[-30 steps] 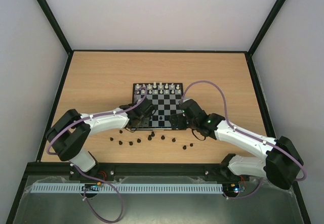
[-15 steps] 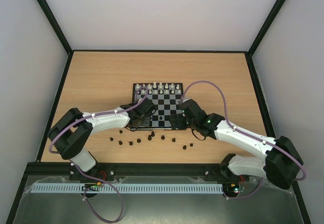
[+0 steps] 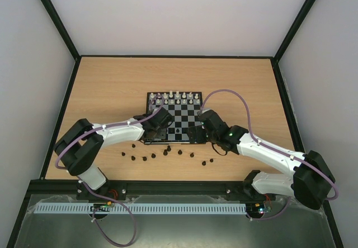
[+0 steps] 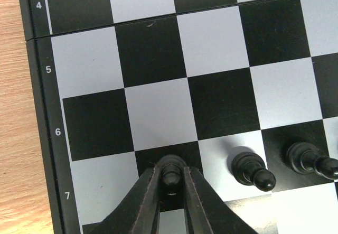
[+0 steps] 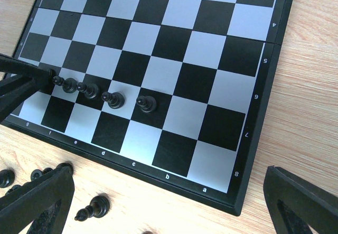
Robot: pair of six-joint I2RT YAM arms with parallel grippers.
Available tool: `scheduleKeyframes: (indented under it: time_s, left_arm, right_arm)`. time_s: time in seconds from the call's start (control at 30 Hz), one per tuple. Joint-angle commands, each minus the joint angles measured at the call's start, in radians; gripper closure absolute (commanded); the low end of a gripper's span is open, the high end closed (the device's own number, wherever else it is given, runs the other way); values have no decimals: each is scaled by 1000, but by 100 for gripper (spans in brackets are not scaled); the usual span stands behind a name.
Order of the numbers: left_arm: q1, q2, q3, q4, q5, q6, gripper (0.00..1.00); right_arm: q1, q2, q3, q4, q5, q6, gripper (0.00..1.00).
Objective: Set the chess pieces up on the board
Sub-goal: Place the chess piece on the chessboard, then pick up the chess piece at the center of the board.
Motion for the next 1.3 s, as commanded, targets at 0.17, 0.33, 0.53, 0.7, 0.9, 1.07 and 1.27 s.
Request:
scheduleKeyframes:
  time_s: [0.17, 0.33, 0.53, 0.7, 0.9, 1.07, 1.27]
  left_arm:
    - [6, -32, 27, -28, -10, 1, 74]
    - [-4, -103, 30, -64, -24, -7, 71]
    - [-22, -166, 36, -84, -17, -13, 67]
    - [-26, -180, 41, -80, -9, -12, 56]
    - [-34, -341, -22, -42, -12, 8, 34]
    - [-36, -491, -93, -51, -20, 17, 14]
    - [-35, -635, -164, -58, 37, -7, 1]
  right_arm:
    - [-4, 8, -10, 6, -1, -4, 1]
    - [-3, 5, -12, 7, 0, -4, 1]
    - [-4, 7, -11, 7, 3, -2, 1]
    - [-3, 8, -13, 6, 12, -1, 1]
    - [-4, 24, -10, -1, 15, -1, 2]
    - [-4, 37, 10, -19, -11, -2, 1]
    - [4, 66, 25, -40, -106, 18, 1]
